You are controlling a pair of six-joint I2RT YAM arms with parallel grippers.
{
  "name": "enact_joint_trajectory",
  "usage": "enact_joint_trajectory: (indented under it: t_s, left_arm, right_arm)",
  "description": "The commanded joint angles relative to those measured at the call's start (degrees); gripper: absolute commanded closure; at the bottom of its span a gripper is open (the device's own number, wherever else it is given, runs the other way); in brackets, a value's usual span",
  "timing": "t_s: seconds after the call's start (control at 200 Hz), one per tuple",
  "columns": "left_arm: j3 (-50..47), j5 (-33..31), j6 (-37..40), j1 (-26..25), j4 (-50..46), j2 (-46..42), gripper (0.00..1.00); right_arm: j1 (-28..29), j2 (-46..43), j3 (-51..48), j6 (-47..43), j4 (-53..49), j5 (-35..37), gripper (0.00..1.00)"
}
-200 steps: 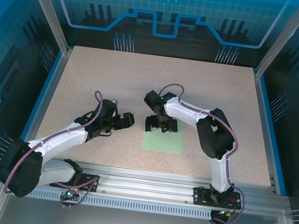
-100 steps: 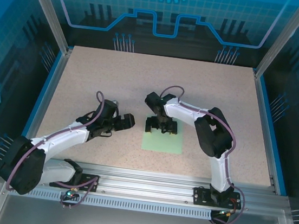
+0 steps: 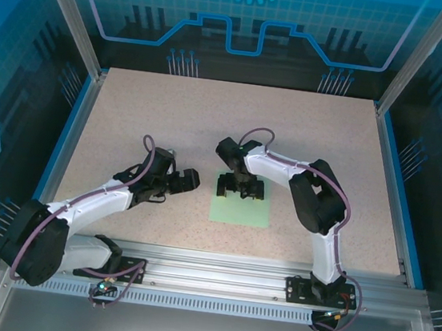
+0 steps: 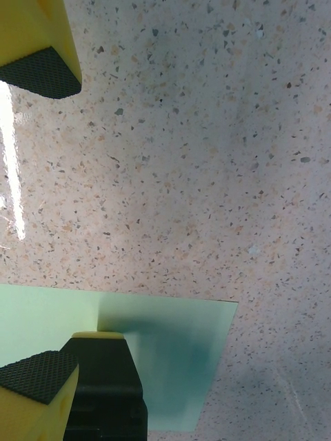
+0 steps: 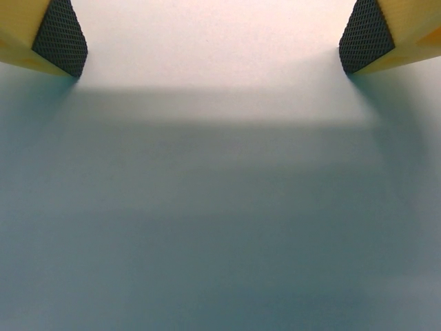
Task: Fold a paper plane with a square sheet of paper (pick it up from the middle)
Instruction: First fold in half a square sheet of paper at the center of the table.
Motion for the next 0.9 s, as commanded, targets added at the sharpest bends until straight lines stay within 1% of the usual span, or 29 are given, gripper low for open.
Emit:
enact_joint_trajectory:
  t_s: [0.0,0.15,0.385,0.59,0.67,0.74,0.825,0.86,0.895]
  left_arm:
    - [1.1,1.4,1.3,0.7,-0.8,0.2,0.01]
    - [1.2,1.4,1.4,0.7,-0.8,0.3,0.02]
    - [1.4,1.4,1.5,0.6,-1.0,0.6,0.02]
    - [1.4,1.6,1.4,0.7,-1.0,1.1,0.02]
    - [1.4,1.7,1.4,0.7,-0.9,1.1,0.01]
    - [1.4,1.7,1.4,0.7,-1.0,1.1,0.02]
    - [1.5,1.8,1.5,0.7,-1.0,1.2,0.02]
    - [1.5,1.9,1.6,0.7,-1.0,1.3,0.01]
    - [1.5,1.9,1.6,0.7,-1.0,1.4,0.01]
  right_arm:
    - [-0.1,5.0,-1.9,1.3,0.7,-1.7,0.01]
    - [-0.2,4.8,-1.8,0.8,0.8,-1.5,0.04]
    - [-0.9,3.4,-2.6,-0.6,1.9,-2.8,0.14]
    - [-1.1,3.1,-2.3,-1.3,1.7,-3.1,0.18]
    - [-1.2,2.9,-2.3,-1.5,1.6,-3.1,0.22]
    - [-1.2,2.7,-1.8,-1.8,0.9,-2.8,0.22]
    - [-1.1,1.4,-0.8,-2.2,-0.1,-2.4,0.19]
    - [-0.9,0.4,-0.3,-2.3,-0.6,-1.9,0.16]
    - [-0.9,-0.5,0.2,-2.5,-1.0,-1.4,0.17]
